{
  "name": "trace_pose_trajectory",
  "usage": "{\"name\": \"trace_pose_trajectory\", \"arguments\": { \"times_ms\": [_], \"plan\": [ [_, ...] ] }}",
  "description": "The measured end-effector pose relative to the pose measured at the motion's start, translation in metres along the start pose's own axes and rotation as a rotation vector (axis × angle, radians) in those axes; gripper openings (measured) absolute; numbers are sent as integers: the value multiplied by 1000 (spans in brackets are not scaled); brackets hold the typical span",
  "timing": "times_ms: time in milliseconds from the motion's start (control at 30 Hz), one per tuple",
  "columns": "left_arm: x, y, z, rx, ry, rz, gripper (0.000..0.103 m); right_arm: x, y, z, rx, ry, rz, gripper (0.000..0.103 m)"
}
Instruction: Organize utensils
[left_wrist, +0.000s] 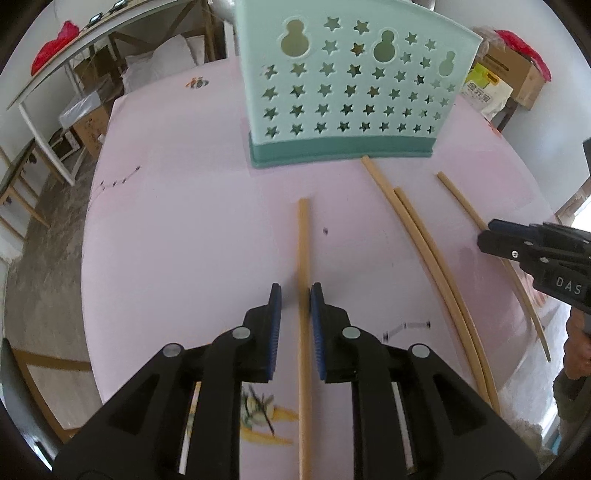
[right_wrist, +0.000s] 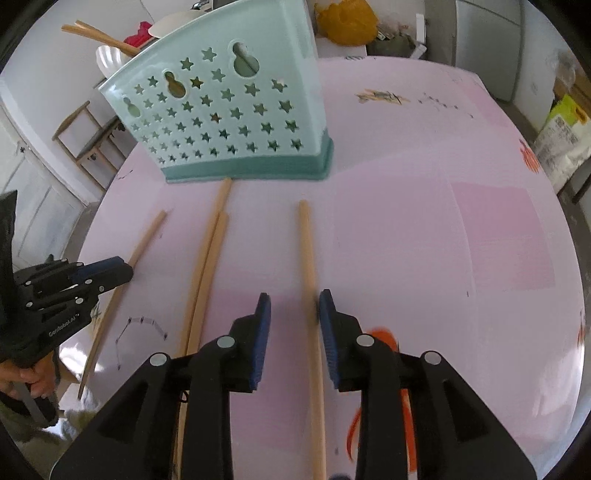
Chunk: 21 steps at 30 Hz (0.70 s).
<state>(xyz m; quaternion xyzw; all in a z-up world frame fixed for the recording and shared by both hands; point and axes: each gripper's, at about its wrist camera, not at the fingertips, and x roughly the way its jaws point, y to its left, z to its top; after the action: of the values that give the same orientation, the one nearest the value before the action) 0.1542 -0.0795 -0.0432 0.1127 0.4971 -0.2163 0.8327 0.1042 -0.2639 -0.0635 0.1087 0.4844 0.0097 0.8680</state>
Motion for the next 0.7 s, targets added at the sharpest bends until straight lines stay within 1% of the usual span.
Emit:
{"name": "trace_pose_trajectory", "arguments": {
  "times_ms": [267,367,433,467,533,600,700],
  "plan": [
    [14,-3,31,35,-8,19,14,14,1,25,4,-33,-31,26],
    [17,-4,36,38,-7,21,14,16,2,27,-2,-45,-52,22],
    [18,-4,38,38,-9,20,12,18,3,29,-8,-53,-68,17],
    [18,-5,38,35,-11,21,10,19,3,29,-9,-58,-73,16],
    [18,-7,37,26,-17,23,5,20,2,30,-5,-64,-79,11],
    [17,-8,35,11,-21,19,5,20,-3,32,12,-61,-75,7],
    [15,-3,35,-38,-30,-21,5,20,-10,34,48,-58,-35,7]
  ]
}}
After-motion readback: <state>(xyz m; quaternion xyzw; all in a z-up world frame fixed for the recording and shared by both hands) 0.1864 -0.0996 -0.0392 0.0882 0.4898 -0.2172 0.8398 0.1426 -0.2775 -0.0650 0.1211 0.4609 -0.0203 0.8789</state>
